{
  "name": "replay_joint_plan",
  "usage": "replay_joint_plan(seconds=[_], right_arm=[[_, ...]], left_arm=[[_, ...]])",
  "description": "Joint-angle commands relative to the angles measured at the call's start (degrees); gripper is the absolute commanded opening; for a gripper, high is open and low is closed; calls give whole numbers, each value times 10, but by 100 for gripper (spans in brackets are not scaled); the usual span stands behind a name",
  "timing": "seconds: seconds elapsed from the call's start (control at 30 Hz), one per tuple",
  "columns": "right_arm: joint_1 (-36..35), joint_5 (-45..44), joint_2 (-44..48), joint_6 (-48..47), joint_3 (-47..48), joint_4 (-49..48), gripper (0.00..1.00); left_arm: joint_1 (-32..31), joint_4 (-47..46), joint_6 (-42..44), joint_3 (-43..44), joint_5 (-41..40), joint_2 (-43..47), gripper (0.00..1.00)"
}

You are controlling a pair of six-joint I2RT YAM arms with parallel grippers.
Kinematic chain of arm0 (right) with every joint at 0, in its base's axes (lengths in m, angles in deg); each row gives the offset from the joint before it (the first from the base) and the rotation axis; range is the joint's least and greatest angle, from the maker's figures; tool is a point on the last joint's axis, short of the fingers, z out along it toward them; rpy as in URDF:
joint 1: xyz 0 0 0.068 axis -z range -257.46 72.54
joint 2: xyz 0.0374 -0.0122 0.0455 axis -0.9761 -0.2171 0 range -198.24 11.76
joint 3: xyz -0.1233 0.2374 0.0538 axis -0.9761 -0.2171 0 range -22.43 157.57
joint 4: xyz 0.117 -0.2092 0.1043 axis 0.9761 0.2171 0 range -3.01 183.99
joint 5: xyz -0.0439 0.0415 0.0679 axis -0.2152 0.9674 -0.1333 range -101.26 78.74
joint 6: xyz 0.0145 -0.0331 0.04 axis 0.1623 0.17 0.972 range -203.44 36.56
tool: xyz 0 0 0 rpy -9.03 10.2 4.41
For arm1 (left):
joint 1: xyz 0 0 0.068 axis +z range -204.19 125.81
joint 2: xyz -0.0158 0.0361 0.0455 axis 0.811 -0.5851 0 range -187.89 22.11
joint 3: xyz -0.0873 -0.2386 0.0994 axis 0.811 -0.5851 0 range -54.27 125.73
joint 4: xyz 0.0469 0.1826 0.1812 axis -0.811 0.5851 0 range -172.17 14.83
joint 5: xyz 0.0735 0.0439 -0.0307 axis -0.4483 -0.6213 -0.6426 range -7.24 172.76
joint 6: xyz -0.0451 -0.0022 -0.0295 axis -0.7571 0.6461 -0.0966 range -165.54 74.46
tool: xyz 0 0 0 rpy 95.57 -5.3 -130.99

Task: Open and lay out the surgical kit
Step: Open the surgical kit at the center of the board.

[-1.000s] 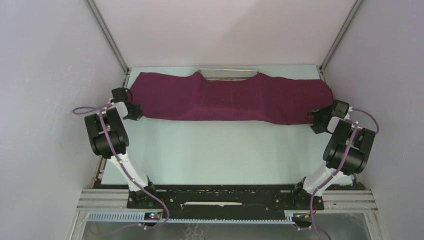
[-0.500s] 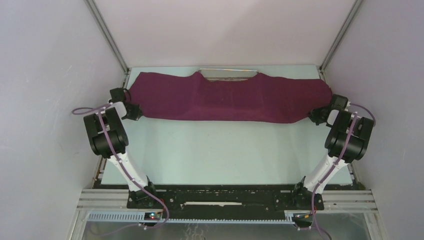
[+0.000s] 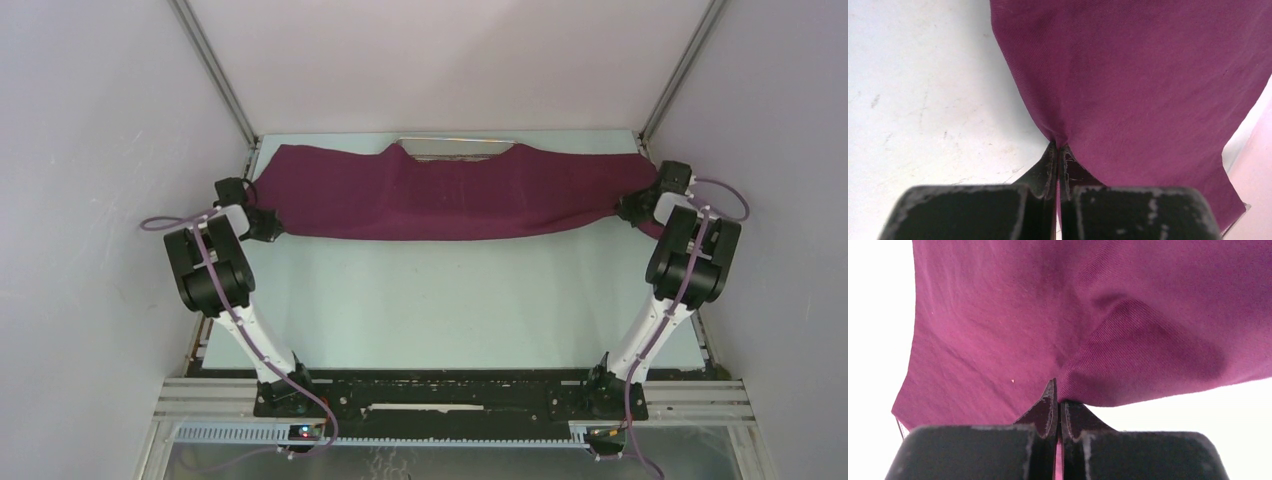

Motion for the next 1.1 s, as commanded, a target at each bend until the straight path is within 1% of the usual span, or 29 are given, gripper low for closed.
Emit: replay_joint_plan(seconds=[0.0,0.27,0.47,0.63,0.8,1.07], right_arm=[[-7,-15,-31,-20,62,26,0],[-15,-6,-69,-39,133,66,0],[-36,-3,-83,-49,165,81,0],[-50,11,-88,-51,172,80,0],[-59,6,-91,-61,183,90,0],[-31,-9,-80,-66,183,112,0]], left_arm=[[44,-5,-2,9,-52,16,0],[66,-13,-2,-16,-52,28,0],[84,-18,-1,-27,-50,37,0],[99,-18,3,-32,-50,43,0],[104,-17,5,-33,-50,46,0],[103,-18,12,-38,-47,47,0]])
